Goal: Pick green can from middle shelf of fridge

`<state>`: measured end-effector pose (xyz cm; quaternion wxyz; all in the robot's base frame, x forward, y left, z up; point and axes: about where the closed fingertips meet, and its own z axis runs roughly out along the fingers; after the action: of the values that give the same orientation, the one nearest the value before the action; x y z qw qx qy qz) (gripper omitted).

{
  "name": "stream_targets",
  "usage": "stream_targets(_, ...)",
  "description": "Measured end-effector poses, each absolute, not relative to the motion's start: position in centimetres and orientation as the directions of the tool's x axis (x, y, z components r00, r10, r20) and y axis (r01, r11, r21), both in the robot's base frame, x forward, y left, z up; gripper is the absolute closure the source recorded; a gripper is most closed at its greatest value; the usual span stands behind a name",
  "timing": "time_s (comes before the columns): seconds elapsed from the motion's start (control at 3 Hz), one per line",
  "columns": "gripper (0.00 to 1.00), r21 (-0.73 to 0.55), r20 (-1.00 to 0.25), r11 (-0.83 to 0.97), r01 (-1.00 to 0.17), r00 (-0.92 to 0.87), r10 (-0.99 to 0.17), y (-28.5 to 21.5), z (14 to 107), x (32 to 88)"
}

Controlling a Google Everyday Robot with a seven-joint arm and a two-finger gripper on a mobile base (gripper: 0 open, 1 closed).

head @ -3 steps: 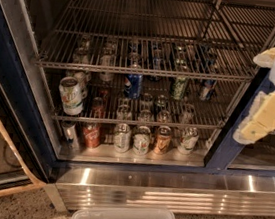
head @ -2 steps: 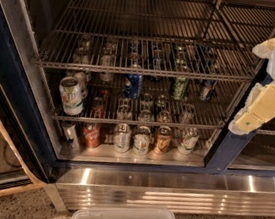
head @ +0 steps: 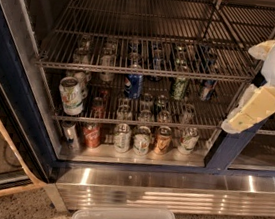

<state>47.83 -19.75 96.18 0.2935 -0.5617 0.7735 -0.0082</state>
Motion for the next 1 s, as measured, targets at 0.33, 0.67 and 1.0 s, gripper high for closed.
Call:
stream_targets(0.33, 0.0, -0.332, -0.559, 0.426, -0.841, -0.188, -0.807, -18.7, 94.2, 49.6)
stream_targets(0.67, 0.0, -0.306, -0.68, 0.482, -0.821, -0.166, -0.714, -16.9, 92.2, 52.4)
stream_targets(1.0, 0.0, -0.306, -0.68, 0.482, -0.821, -0.166, -0.714, -16.9, 92.2, 52.4)
